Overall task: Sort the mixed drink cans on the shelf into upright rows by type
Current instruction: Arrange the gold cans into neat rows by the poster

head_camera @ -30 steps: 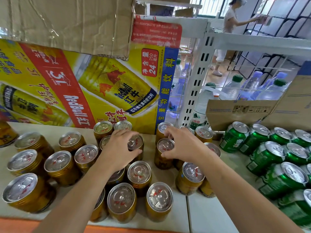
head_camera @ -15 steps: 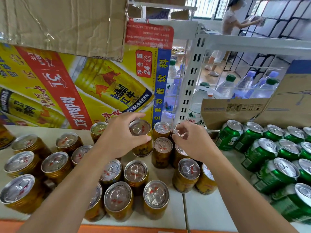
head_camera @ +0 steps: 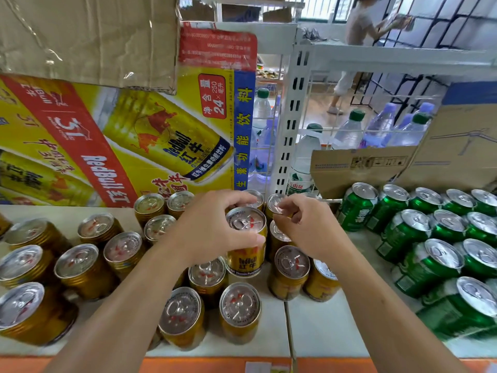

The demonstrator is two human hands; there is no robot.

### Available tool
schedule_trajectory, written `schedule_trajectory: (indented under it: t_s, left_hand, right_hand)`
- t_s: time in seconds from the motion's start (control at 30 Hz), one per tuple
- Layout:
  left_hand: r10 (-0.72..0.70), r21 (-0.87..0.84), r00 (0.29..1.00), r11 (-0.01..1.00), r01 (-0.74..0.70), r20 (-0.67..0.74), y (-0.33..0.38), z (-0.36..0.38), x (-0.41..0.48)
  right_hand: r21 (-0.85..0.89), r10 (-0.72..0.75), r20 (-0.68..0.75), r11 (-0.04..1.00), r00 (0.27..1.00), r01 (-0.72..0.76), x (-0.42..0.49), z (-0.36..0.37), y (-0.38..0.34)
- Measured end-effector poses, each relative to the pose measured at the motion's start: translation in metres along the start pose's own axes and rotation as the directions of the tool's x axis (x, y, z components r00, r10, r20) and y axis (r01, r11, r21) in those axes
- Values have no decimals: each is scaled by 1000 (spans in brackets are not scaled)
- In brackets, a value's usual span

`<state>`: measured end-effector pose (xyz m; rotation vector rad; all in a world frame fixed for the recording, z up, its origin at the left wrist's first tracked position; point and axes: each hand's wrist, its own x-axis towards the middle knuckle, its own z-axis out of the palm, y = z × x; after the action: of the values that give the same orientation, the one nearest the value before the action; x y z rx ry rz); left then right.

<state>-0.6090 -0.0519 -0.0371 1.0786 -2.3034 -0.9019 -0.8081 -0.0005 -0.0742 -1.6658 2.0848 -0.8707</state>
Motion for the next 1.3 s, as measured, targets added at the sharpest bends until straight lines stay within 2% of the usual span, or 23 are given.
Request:
schedule_trajectory:
  t_s: [0.17, 0.37, 0.53, 0.67, 0.87, 1.03, 1.13, 1.3]
  left_hand:
    - [19, 15, 999, 1000, -19, 47, 5, 10, 1]
    - [36, 98, 999, 994, -40, 37, 10, 15, 1]
    - [-16, 152, 998, 988, 6, 66, 11, 21, 7]
    - [-57, 38, 997, 998, 55, 51, 5, 19, 12]
    - [-76, 12, 997, 997, 76, -3, -4, 21, 13]
    - [-21, 144, 998, 990, 12, 64, -6, 33, 5]
    - [4, 276, 991, 960, -42, 135, -11, 45, 2]
    - [-39, 364, 975, 930, -45, 221, -25, 56, 0]
  right_hand:
    - [10, -6, -22, 1000, 1000, 6, -3, -2, 3]
    - [10, 0, -13, 1000, 1000, 1, -6, -3, 4]
    - [23, 18, 0, 1000, 1000, -18, -8, -4, 4]
    - [6, 17, 4, 1000, 1000, -17, -10, -5, 4]
    - [14, 22, 5, 1000, 1000, -22, -10, -6, 5]
    - [-17, 26, 13, 1000, 1000, -25, -11, -7, 6]
    - [-77, 20, 82, 997, 996, -14, -14, -8, 7]
    - [-237, 20, 222, 971, 975, 34, -19, -4, 7]
